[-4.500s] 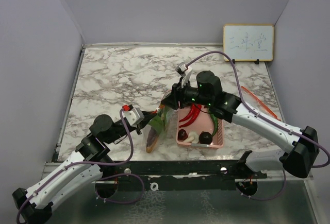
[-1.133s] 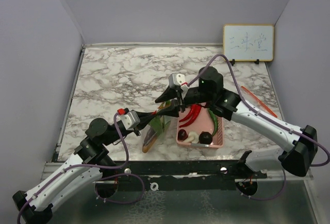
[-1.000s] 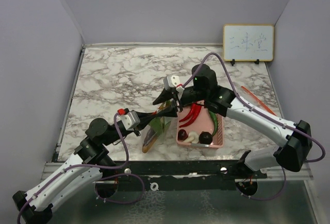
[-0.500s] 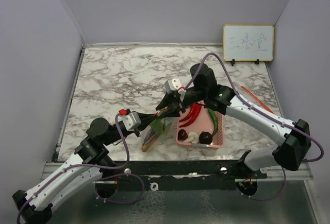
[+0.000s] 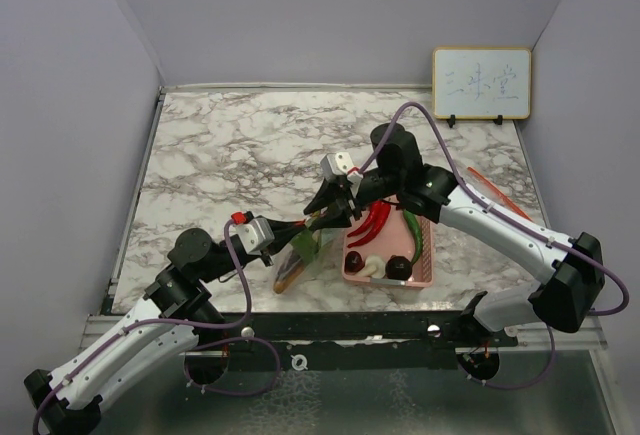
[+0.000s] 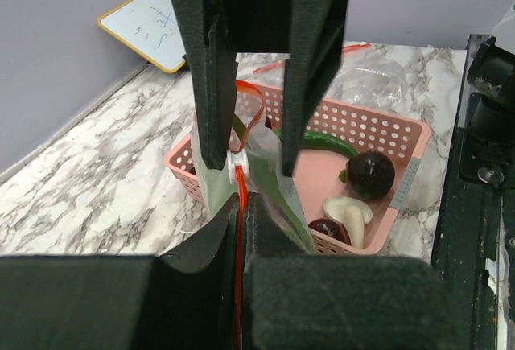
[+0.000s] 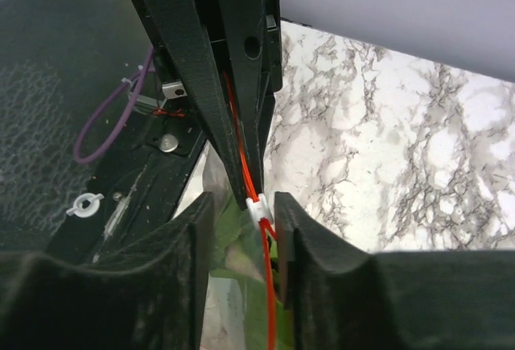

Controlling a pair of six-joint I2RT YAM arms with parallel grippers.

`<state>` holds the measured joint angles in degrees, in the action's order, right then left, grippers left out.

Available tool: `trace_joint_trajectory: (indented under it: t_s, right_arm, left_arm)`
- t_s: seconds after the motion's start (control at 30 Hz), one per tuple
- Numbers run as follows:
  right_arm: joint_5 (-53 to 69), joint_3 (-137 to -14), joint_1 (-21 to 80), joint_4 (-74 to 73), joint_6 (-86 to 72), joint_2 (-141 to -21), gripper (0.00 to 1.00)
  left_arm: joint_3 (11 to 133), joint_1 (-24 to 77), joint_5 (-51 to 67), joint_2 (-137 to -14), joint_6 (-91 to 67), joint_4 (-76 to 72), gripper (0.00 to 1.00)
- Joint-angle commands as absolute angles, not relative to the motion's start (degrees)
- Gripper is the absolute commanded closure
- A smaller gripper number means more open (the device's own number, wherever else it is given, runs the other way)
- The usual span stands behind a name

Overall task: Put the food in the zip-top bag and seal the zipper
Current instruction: Zip the zipper food storage bag at the center of the board.

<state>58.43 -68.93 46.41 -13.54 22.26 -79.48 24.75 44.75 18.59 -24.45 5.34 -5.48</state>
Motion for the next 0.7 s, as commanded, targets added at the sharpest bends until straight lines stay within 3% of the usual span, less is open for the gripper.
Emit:
trace_joint_trajectory:
  t_s: [0.0,0.17,0.4,0.67]
  right_arm:
    - [60.53,-68.81,46.32,-15.37,22.28,-78.48,0.62]
    - [60.05,-68.85,46.30,-15.23,21.66,-78.57,0.69]
    - [58.90,-68.97,46.32,-16.28,21.65,-78.67,0.93]
    - [50.80,-65.82,46.32,-15.82,20.56,-75.23,0.97]
  left_arm:
    - [27.51,44.67,18.00,-23.64,6.19,-8.58,1.00]
    - [27.51,44.71,17.91,-23.66,6.12,-8.69,1.00]
    - [27.68,44.66,17.56,-23.27,5.99,-8.75,1.00]
    - [28.63,44.76,13.65,-19.74,6.95,-6.41,1.00]
